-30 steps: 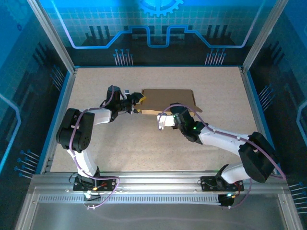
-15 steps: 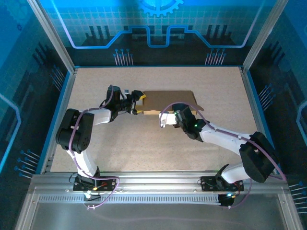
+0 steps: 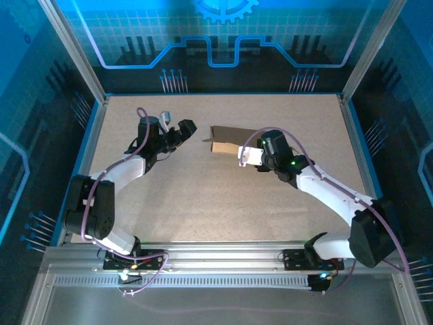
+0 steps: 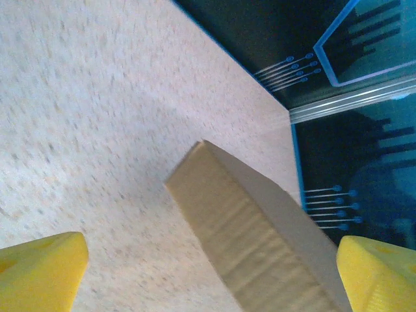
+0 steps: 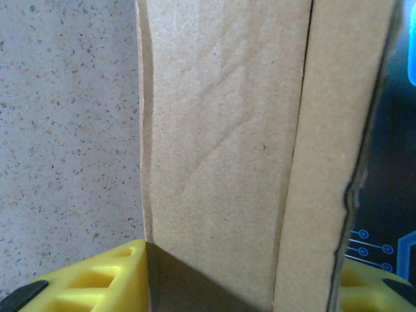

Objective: Fold the paper box

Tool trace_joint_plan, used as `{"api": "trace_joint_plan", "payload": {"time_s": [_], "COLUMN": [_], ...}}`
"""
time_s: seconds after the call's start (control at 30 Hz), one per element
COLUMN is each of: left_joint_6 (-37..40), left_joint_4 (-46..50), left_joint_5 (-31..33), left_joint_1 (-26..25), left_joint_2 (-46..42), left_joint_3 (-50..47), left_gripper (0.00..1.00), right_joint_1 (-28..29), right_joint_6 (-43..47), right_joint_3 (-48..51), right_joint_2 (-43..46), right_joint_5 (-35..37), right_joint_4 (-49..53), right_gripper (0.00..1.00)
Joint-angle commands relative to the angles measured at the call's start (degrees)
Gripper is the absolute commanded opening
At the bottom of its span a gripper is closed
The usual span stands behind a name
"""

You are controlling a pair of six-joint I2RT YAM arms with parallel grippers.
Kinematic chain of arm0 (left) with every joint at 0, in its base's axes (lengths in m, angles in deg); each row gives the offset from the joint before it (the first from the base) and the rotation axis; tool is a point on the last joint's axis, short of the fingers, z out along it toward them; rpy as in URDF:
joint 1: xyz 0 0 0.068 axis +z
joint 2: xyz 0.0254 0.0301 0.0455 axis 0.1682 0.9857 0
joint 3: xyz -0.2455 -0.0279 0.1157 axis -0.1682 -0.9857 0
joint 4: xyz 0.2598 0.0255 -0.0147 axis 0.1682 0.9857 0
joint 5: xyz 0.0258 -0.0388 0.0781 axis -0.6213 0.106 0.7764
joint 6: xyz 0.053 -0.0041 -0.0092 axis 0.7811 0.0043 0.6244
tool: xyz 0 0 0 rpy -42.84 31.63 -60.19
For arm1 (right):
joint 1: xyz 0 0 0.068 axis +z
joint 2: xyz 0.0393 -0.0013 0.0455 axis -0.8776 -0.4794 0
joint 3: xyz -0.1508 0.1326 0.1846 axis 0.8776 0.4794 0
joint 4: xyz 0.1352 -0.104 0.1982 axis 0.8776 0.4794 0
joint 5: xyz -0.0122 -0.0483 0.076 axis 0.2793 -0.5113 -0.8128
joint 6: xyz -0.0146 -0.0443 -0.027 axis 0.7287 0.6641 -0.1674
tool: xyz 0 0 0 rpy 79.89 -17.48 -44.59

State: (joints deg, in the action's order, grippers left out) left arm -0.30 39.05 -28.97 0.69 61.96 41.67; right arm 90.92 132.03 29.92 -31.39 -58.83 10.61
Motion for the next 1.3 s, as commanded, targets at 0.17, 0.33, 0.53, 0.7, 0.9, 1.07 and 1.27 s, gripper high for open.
{"api": "trace_joint_plan", "payload": {"time_s": [0.17, 0.33, 0.53, 0.7, 0.9, 1.07, 1.27], "left_joint_6": [38.94, 59.23, 81.07, 85.78, 87.34, 91.46, 93.98], "left_joint_4": [1.31, 2.65, 12.79, 20.14, 24.06, 30.66, 32.01], "left_joint_5": [2.2, -6.85, -14.16, -22.09, -30.94, -31.33, -33.21], "left_joint_1": [-0.67, -0.93, -5.7, -7.44, -7.53, -8.81, -11.01], "left_joint_2": [-4.04, -5.16, -5.94, -4.07, -1.88, 0.81, 3.47], "left_joint_3": [0.73, -1.24, -1.68, 2.61, 7.19, 12.1, 14.59], "left_gripper": [0.99, 0.99, 0.99, 0.99, 0.99, 0.99, 0.94], "right_joint_1": [-5.0, -8.32, -9.78, -9.8, -8.84, -7.6, -6.65], "right_joint_6": [-2.59, -2.17, -2.15, -1.84, -1.3, -1.09, -1.11], "right_joint_3": [-5.05, -7.36, -9.54, -12.02, -14.3, -15.73, -15.91], "right_joint_2": [3.26, 4.78, 6.06, 6.06, 6.75, 6.44, 6.42], "right_joint_5": [-10.58, -13.63, -16.62, -19.63, -21.63, -21.16, -21.34], "right_joint_4": [11.45, 18.12, 24.02, 29.82, 33.78, 36.61, 37.53], "right_gripper": [0.5, 0.5, 0.51, 0.5, 0.5, 0.5, 0.5]}}
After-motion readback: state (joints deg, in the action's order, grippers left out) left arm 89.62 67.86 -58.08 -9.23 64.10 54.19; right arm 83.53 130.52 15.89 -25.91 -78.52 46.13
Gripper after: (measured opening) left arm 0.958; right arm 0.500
